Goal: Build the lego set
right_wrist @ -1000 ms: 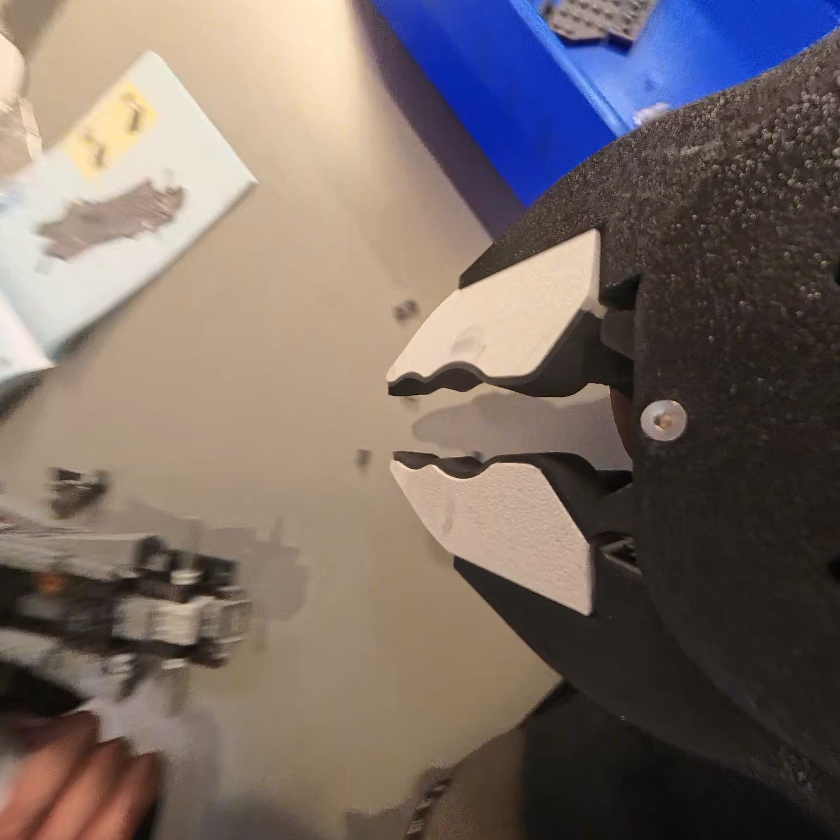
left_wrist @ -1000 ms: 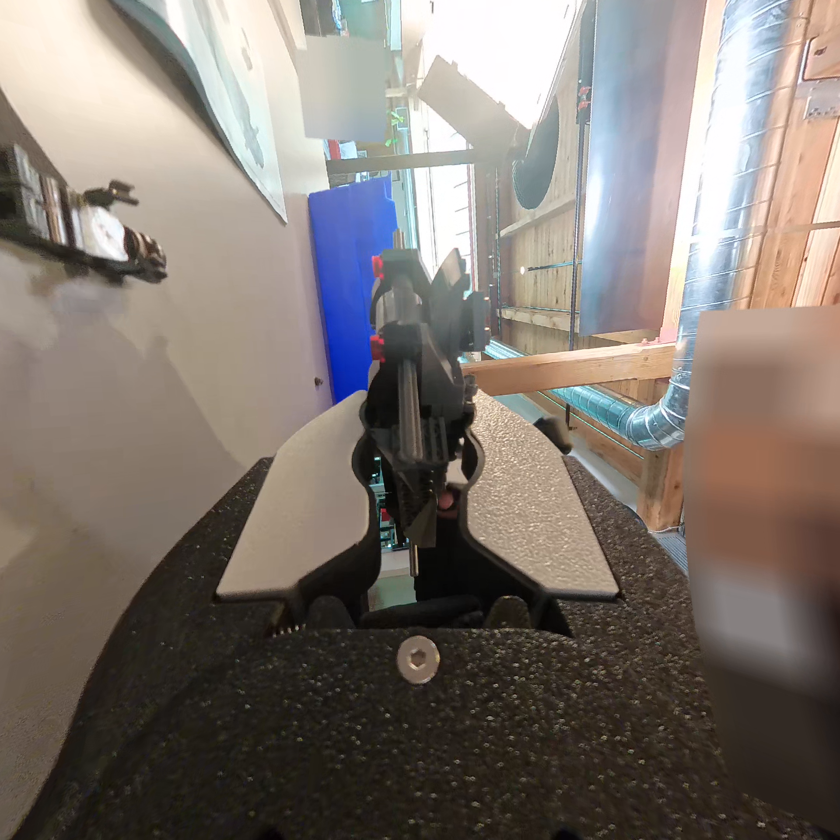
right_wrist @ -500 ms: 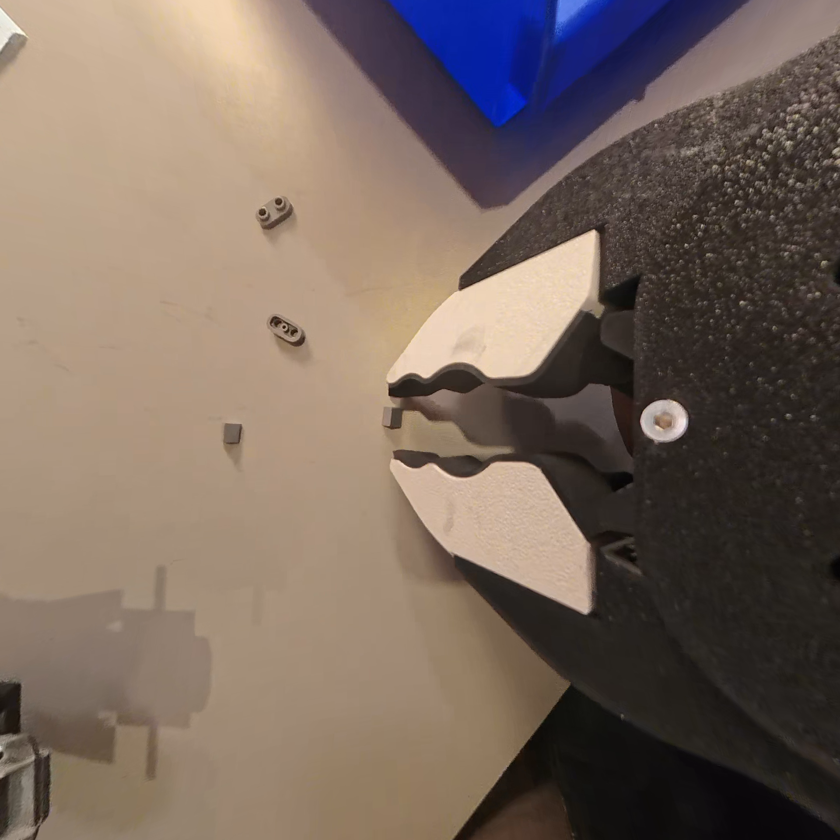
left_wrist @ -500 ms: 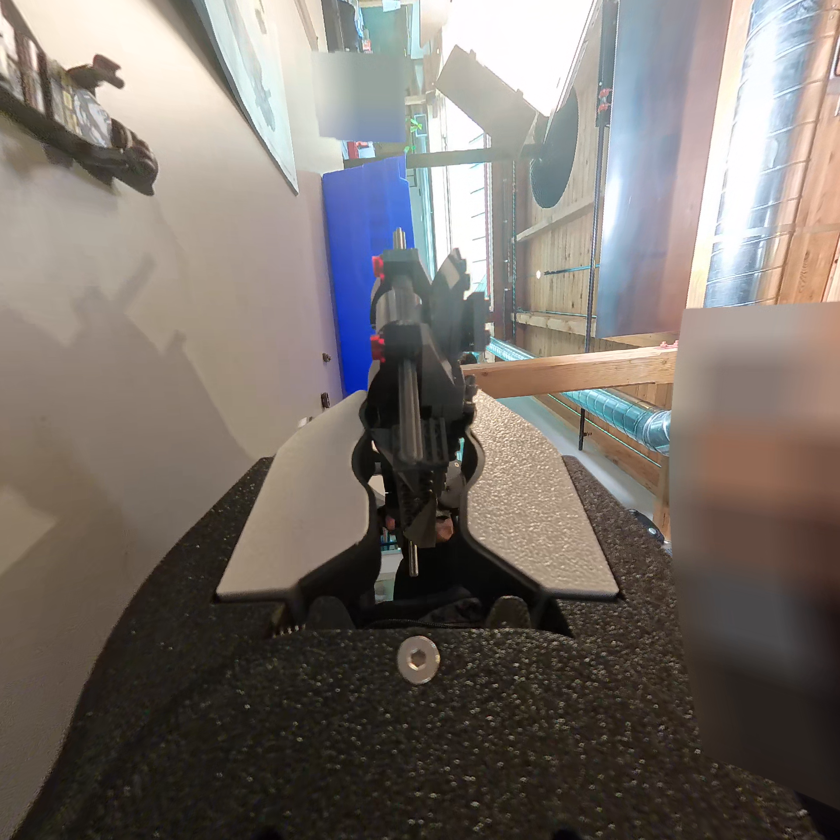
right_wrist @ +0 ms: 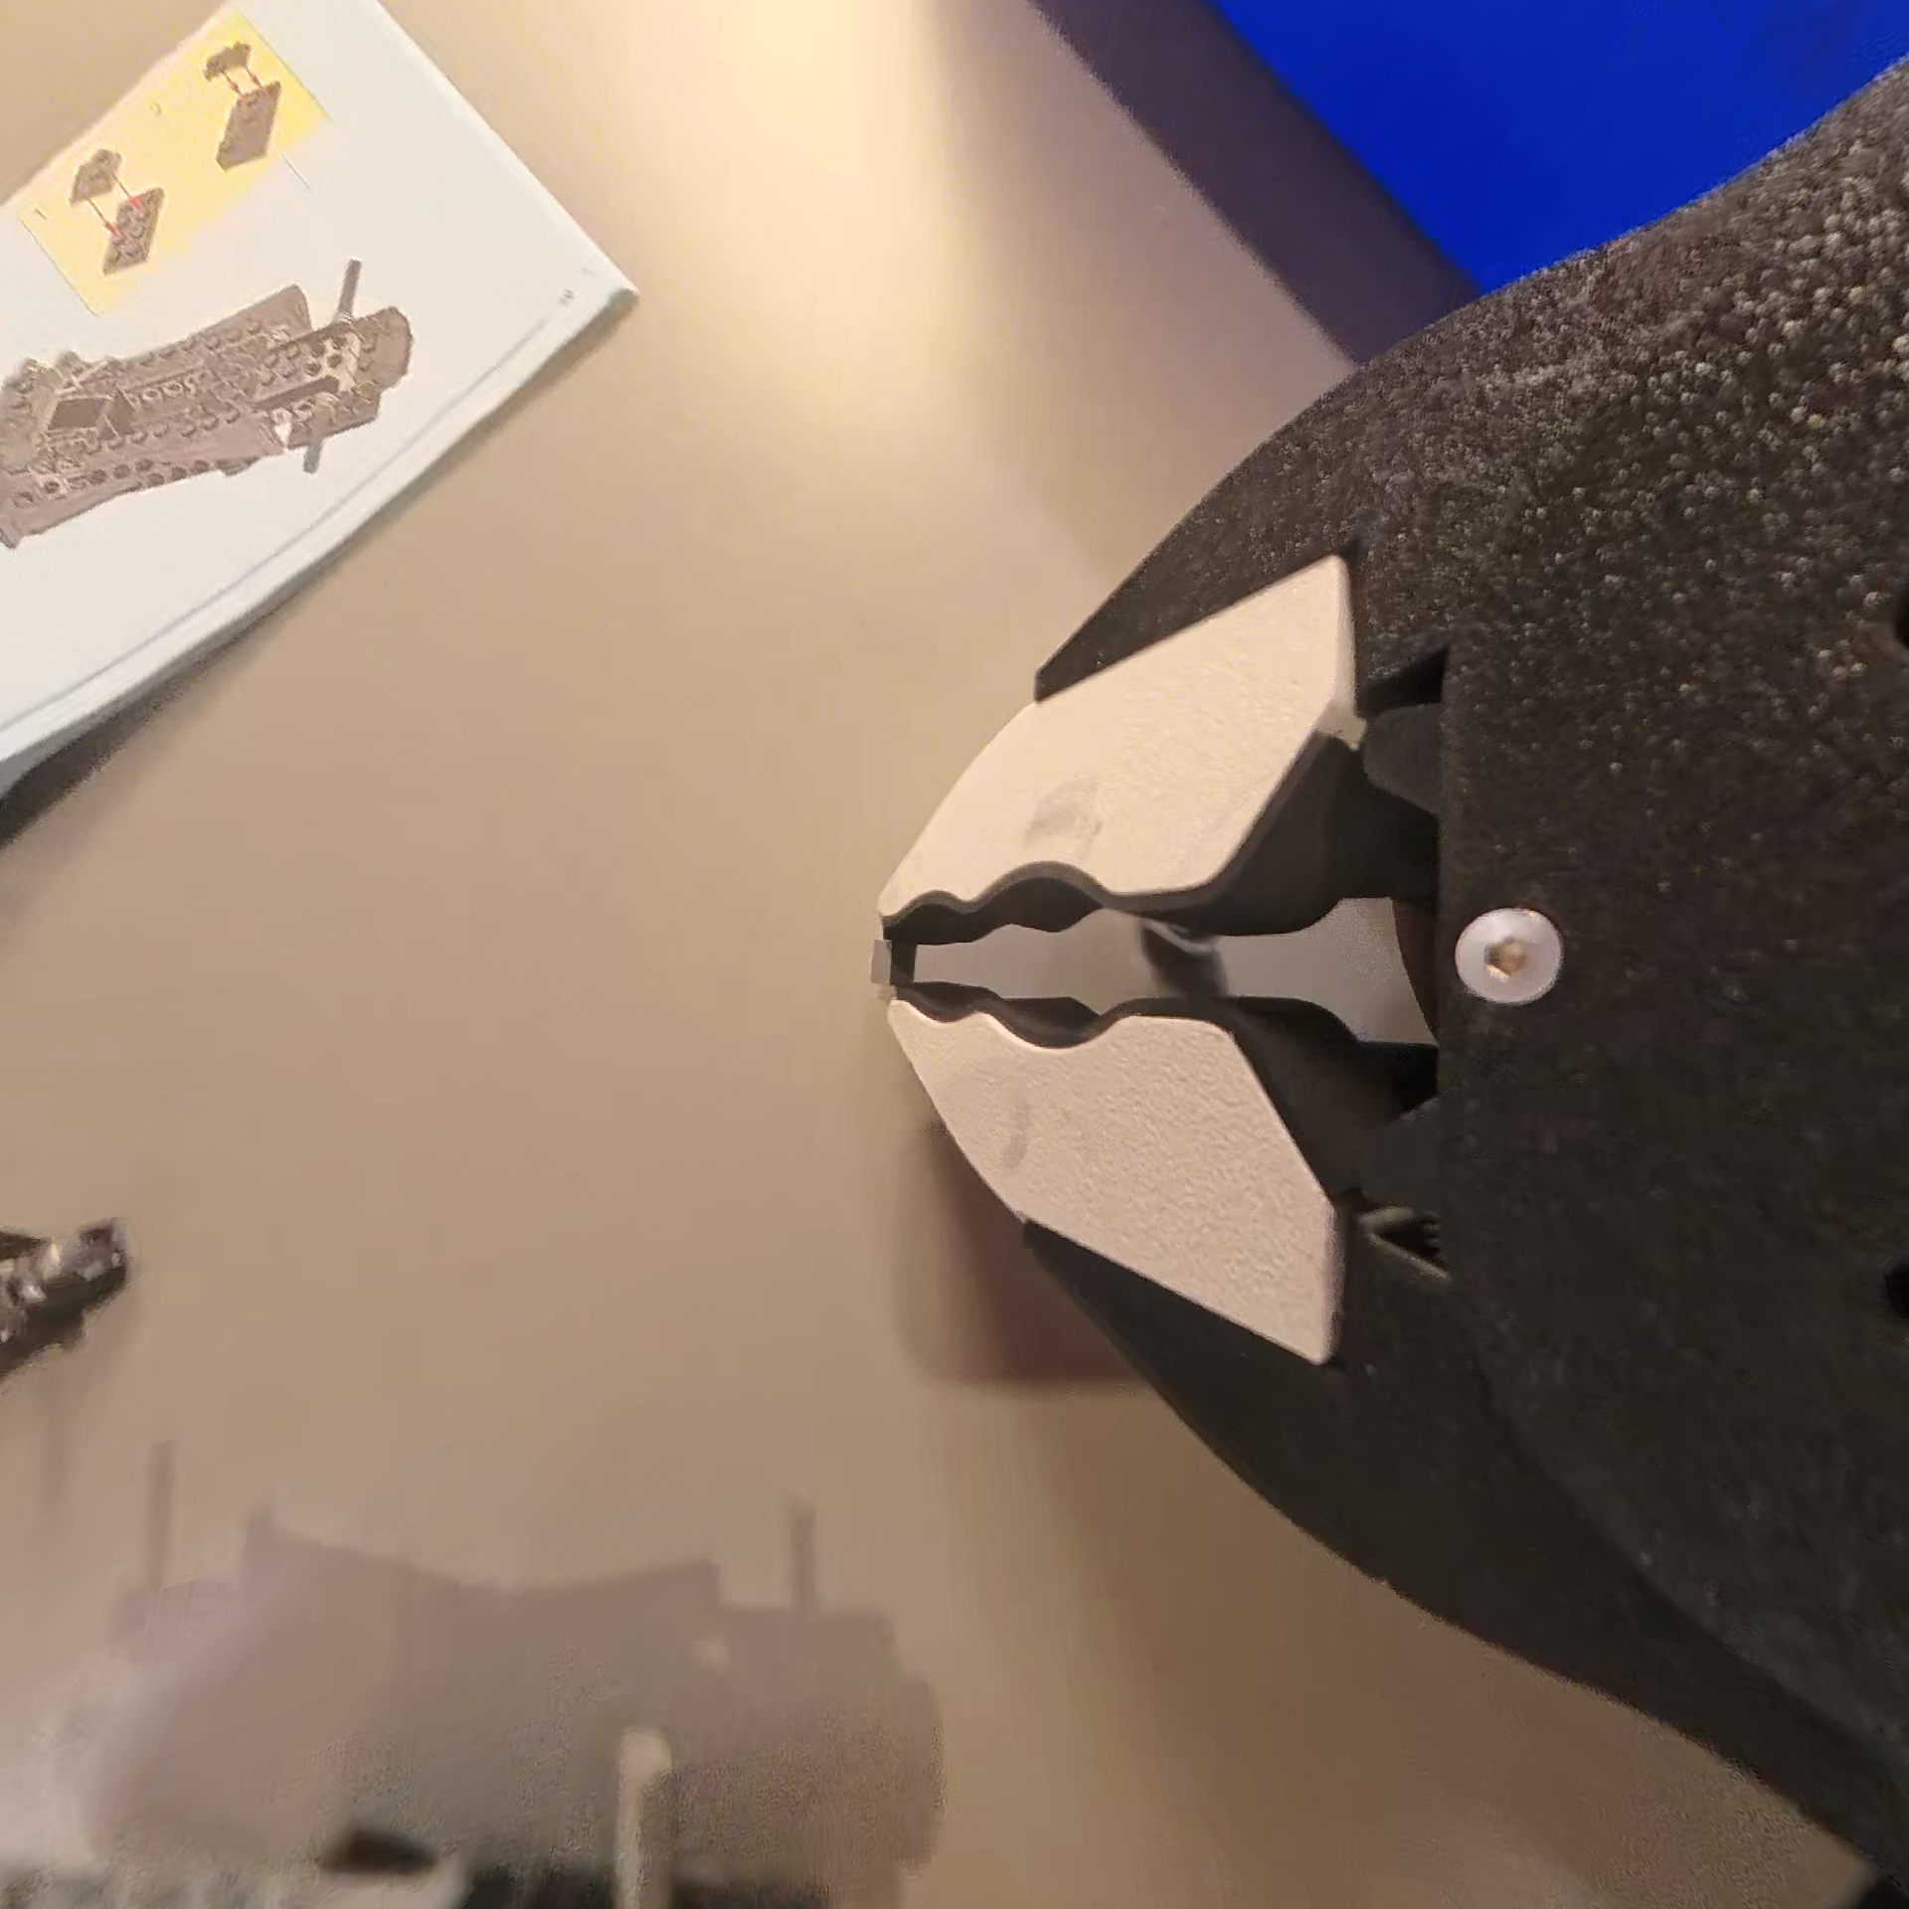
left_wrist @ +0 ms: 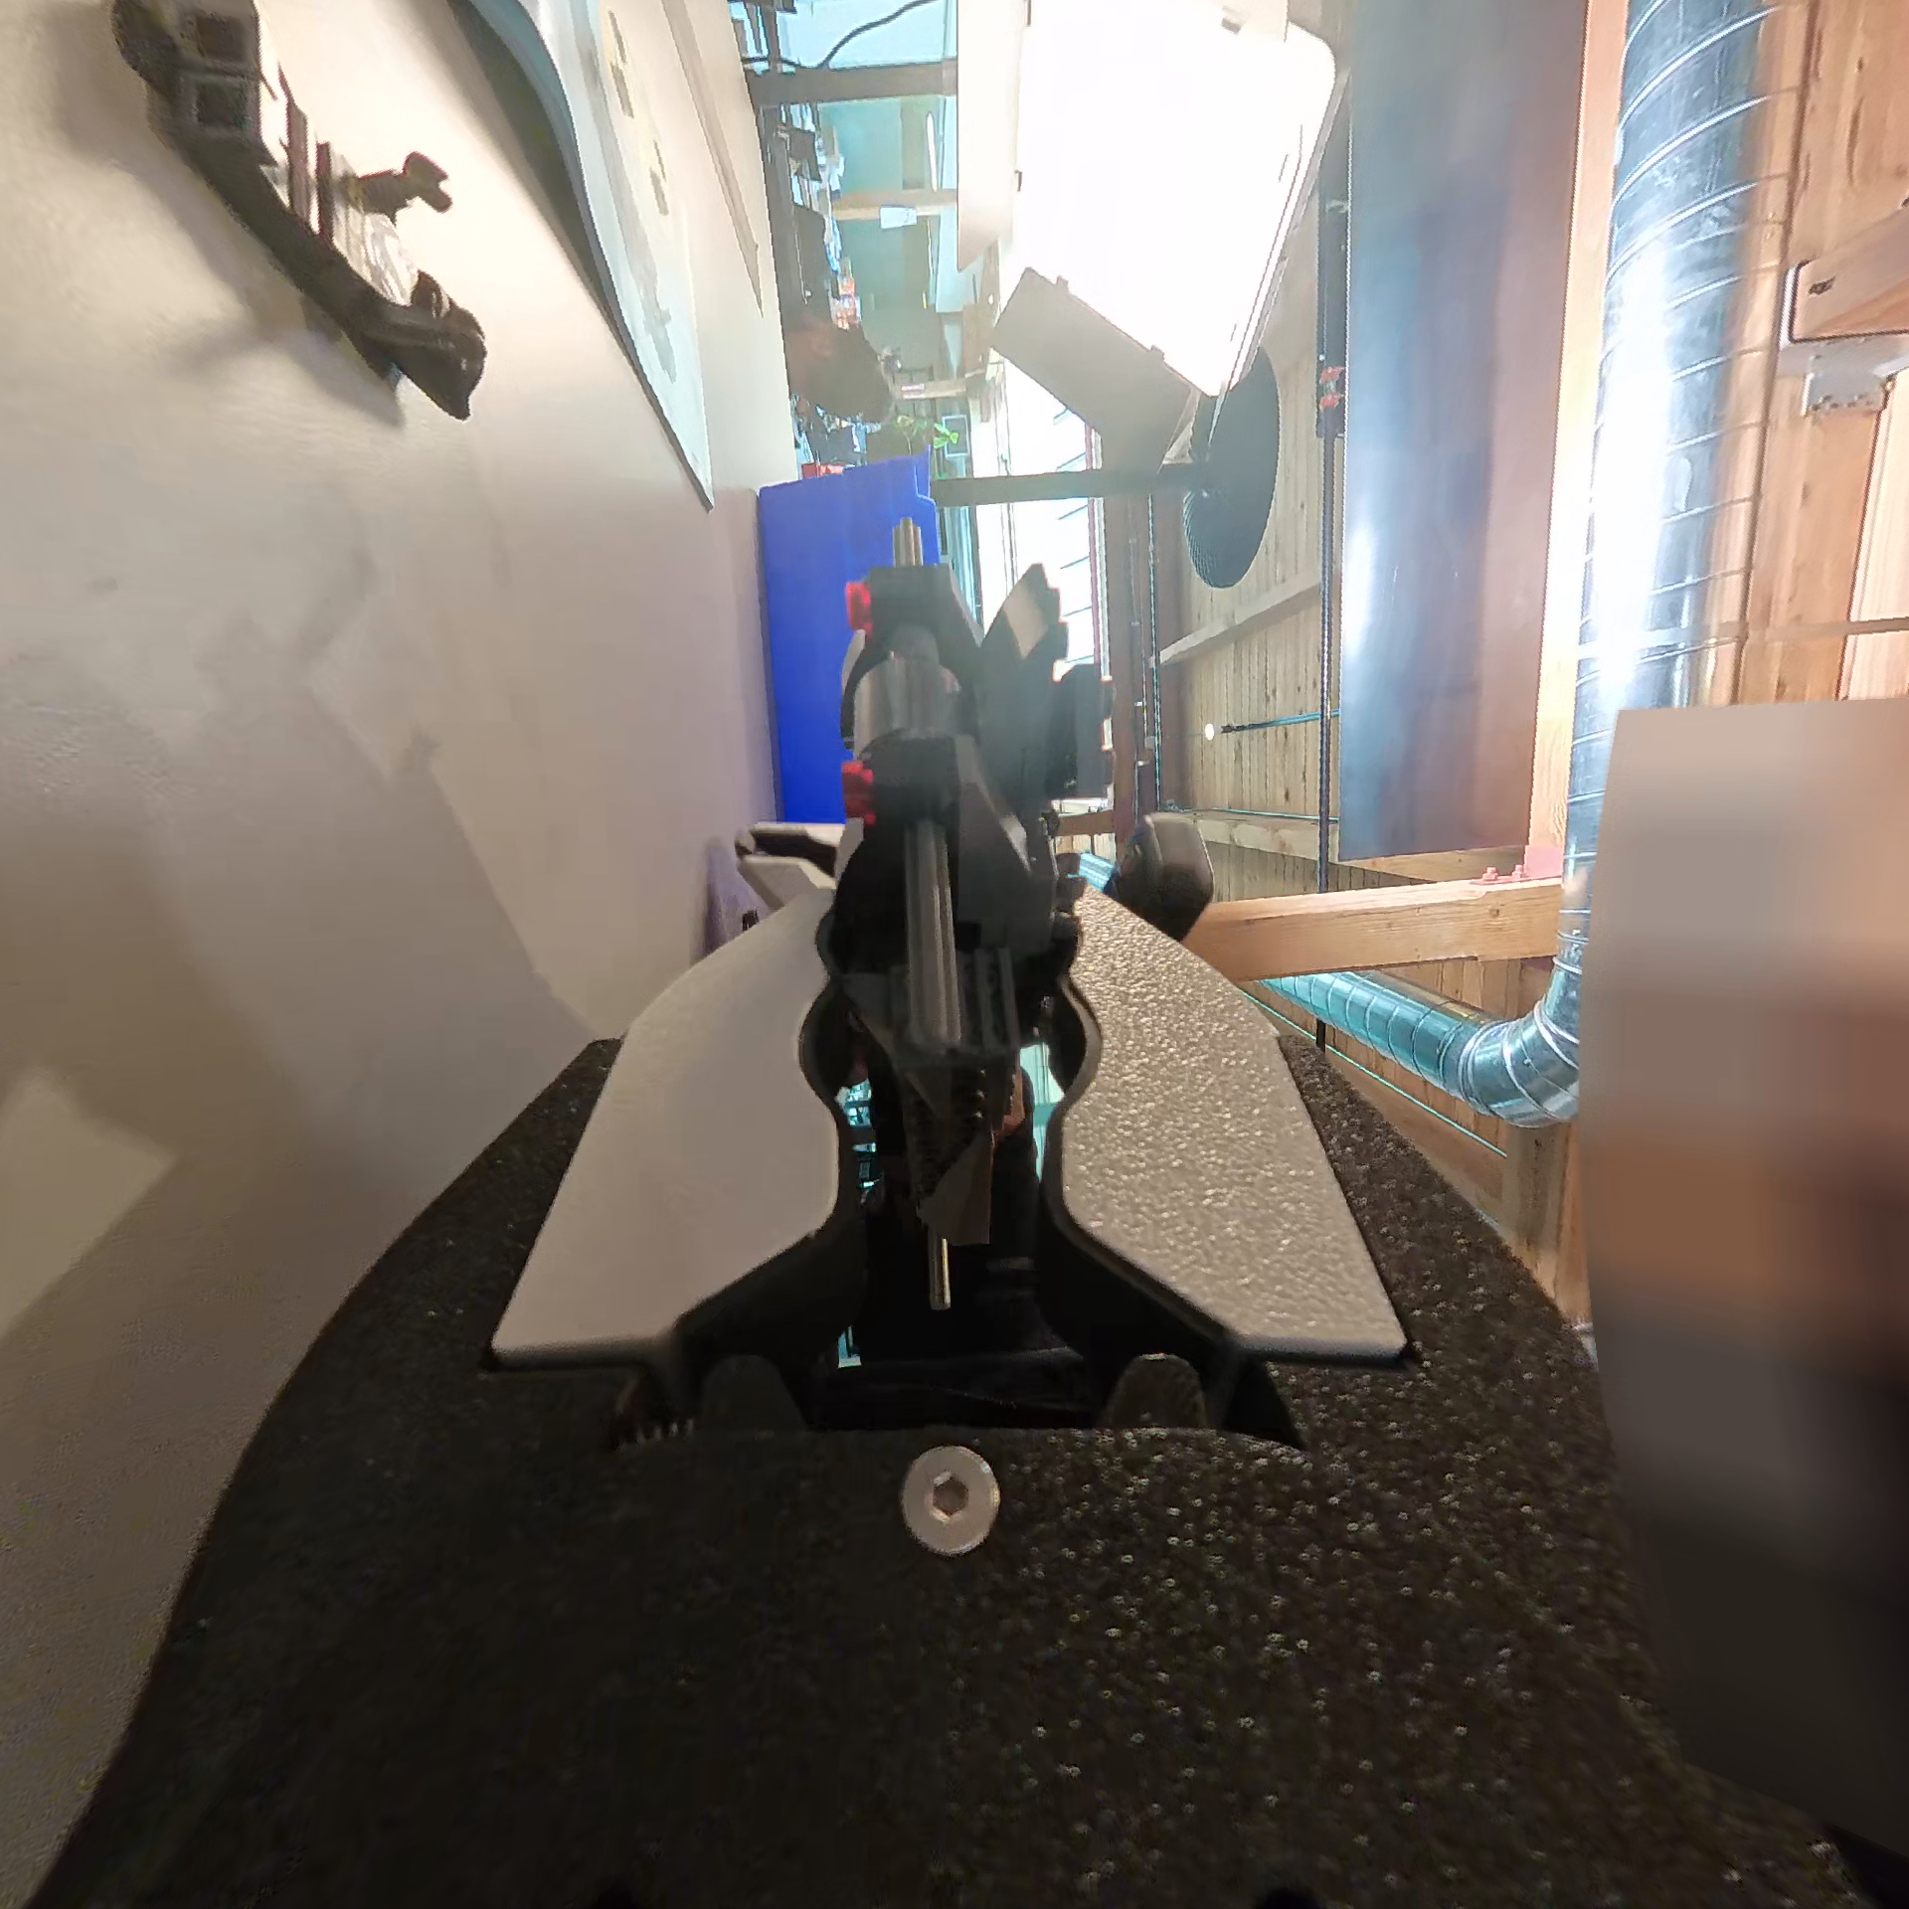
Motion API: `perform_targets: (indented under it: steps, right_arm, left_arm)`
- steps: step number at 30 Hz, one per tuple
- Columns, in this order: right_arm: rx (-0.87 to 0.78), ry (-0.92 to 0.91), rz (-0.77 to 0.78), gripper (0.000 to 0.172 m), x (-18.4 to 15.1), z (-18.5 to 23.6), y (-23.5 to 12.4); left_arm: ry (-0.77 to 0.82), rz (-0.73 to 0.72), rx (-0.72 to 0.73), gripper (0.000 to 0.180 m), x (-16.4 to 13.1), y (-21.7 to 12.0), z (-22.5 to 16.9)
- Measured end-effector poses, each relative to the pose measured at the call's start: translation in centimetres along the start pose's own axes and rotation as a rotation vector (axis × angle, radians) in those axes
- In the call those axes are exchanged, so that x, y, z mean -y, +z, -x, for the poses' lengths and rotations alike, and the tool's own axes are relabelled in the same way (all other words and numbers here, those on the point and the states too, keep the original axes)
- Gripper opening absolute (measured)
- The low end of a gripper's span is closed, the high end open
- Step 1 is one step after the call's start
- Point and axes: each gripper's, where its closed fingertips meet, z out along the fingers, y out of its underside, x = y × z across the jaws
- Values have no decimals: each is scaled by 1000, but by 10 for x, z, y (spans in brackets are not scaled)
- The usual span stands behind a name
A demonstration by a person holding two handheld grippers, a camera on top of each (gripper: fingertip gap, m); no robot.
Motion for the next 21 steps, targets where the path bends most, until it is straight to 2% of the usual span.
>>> perform_targets:
  steps: [4,10,15,21]
  right_arm:
    - [-9,26,24,7,14,-19,24]
    - [0,31,23,13,17,-27,27]
    - [31,74,-39,19,14,-25,4]
    - [176,86,-18,19,-12,22,-25]
  left_arm:
    - [6,-28,-1,35,0,-4,-1]
    - [4,-59,7,35,1,-9,1]
    - [0,-65,8,35,2,-9,4]
    - [-3,-62,14,35,3,-6,7]
